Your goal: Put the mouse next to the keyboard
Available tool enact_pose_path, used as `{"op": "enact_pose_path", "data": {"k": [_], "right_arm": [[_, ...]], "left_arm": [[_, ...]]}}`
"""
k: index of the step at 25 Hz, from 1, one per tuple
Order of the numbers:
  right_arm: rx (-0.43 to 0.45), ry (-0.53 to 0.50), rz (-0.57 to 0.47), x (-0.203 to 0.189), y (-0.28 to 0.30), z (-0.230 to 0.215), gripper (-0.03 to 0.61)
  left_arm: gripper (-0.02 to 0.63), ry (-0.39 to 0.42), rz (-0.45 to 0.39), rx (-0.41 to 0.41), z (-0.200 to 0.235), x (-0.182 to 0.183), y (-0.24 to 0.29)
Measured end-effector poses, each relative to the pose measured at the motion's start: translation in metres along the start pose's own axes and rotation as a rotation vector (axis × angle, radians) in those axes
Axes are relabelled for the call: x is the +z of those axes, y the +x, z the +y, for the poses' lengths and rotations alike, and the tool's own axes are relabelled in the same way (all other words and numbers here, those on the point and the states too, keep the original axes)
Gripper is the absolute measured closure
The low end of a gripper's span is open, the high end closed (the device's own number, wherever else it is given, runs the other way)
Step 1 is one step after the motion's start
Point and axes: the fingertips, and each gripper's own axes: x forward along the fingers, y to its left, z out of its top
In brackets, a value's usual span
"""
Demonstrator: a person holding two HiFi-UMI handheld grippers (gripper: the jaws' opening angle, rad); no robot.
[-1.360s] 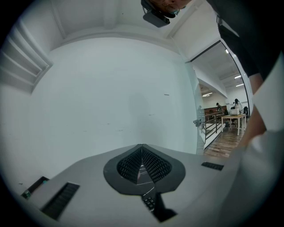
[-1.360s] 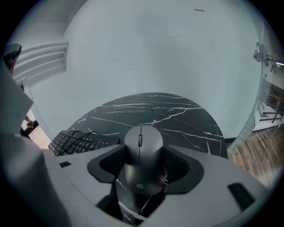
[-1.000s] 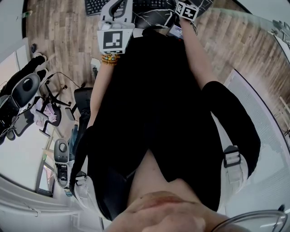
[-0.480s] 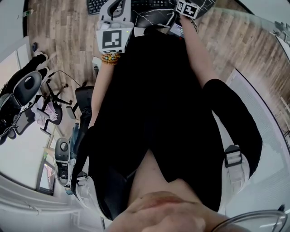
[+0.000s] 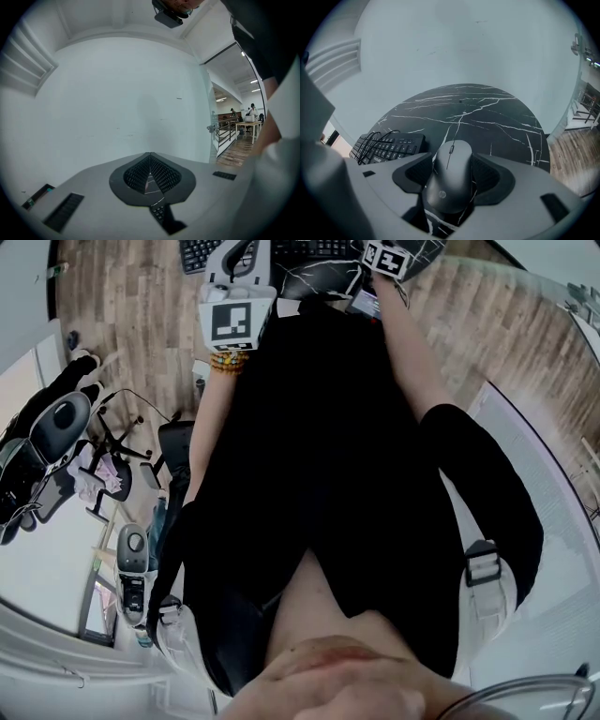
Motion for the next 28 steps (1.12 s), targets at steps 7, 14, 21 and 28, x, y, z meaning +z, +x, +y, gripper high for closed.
{"op": "enact_pose_path", "data": {"k": [7,14,21,28], "right_arm": [[-0.002,-0.019,-0.016,0.004,-0.008,0.000,0.301],[0.006,-0.007,-0.100,0.023,-0.025,-0.006,0.301],[0.064,-0.012,-0.215,0.051,-0.041,0.001,0.301],[0.007,-0.081,-0.347,0.081,-0.065,0.000,0.350]], "left_arm": [[0.600,-0.009,0.000,-0.013,-0.002,-0.002,0.002],[0.600,-0.011,-0.003,-0.030,-0.009,-0.003,0.003],[0.600,-0.011,-0.002,-0.039,-0.015,-0.003,0.005],[0.600,-0.016,0.000,-0.043,-0.018,-0.005,0.006]]}}
